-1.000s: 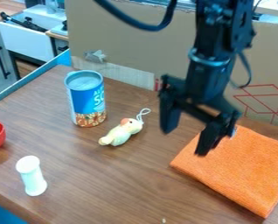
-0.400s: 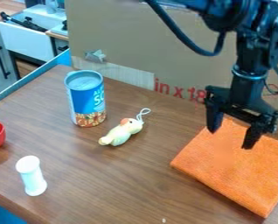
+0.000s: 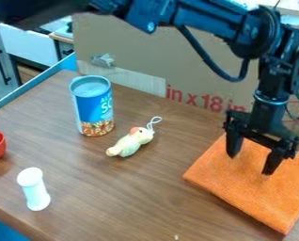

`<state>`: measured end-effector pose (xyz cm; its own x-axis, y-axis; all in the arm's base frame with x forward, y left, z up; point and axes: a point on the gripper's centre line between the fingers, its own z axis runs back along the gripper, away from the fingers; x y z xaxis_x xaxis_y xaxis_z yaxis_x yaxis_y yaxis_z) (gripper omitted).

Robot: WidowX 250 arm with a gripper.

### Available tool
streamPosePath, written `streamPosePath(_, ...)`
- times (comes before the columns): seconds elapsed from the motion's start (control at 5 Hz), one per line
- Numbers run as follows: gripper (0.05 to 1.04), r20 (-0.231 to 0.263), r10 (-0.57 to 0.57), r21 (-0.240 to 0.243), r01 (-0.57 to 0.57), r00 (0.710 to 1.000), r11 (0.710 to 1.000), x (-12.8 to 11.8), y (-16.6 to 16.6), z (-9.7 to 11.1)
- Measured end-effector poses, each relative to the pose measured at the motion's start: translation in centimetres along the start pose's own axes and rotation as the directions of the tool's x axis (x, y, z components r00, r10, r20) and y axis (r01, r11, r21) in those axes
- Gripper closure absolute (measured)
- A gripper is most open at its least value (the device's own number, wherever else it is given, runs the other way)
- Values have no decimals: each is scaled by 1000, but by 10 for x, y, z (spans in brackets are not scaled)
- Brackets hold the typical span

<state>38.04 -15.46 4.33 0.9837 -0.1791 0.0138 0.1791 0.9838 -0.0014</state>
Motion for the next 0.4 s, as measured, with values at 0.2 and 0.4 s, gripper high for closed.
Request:
streamPosePath(0.2, 83, -8, 32, -26, -32, 999, 999, -3, -3, -7)
streamPosePath(0.4, 83, -34, 50, 5, -49, 998, 999, -17, 2, -16)
